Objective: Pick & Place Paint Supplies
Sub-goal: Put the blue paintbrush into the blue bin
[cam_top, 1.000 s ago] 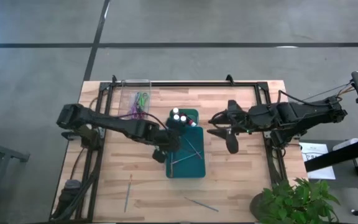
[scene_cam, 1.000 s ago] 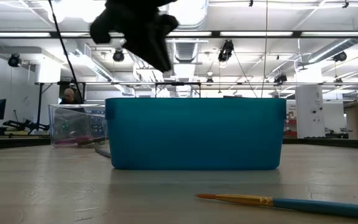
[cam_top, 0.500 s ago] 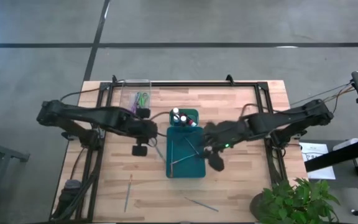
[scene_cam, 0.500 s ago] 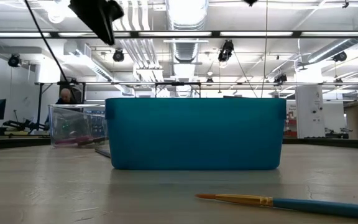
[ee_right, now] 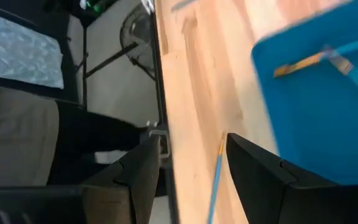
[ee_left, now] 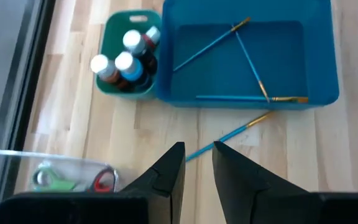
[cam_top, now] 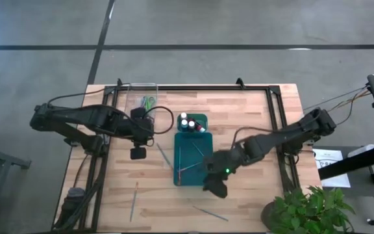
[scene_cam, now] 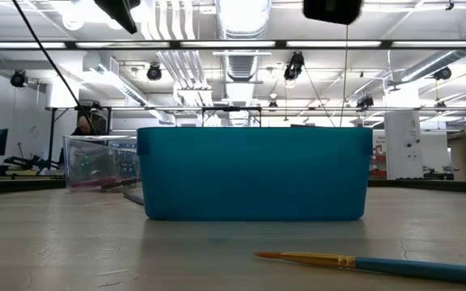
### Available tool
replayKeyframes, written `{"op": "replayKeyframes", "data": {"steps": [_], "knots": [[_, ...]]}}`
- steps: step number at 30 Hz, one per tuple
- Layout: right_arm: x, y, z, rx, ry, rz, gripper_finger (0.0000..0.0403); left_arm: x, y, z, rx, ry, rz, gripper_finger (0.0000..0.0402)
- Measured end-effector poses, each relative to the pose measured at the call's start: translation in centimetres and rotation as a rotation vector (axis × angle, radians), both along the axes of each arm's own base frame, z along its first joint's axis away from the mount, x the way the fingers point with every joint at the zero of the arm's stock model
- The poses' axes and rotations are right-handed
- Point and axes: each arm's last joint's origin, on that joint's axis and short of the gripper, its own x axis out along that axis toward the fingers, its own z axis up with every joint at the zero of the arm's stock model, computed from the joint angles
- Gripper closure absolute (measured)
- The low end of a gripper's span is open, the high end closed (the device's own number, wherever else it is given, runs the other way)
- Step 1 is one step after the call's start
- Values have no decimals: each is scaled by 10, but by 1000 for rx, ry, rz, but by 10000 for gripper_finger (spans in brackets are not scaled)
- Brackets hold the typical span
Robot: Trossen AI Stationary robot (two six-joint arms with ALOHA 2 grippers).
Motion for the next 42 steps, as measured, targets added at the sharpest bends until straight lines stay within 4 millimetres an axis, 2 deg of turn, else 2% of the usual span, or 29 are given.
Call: {"op": "replayKeyframes", "data": {"steps": [13, 20, 27, 32, 37, 42], "knots": [[-2, 69, -31, 113, 109, -92, 222, -29, 8, -5, 149, 219, 95, 314], [-11, 92, -41, 90, 119, -192, 222, -45, 12, -2, 141, 245, 229, 314], [-10, 108, -65, -28, 94, -196, 222, -63, 15, 4, 102, 235, 333, 314], [1, 117, -90, -143, 93, -123, 222, -76, 16, 11, 56, 172, 376, 314], [21, 130, -106, -273, 31, -41, 222, -90, 18, 18, 14, 106, 417, 314], [35, 141, -127, -316, 41, -17, 222, -99, 20, 21, -7, 69, 435, 314]]}}
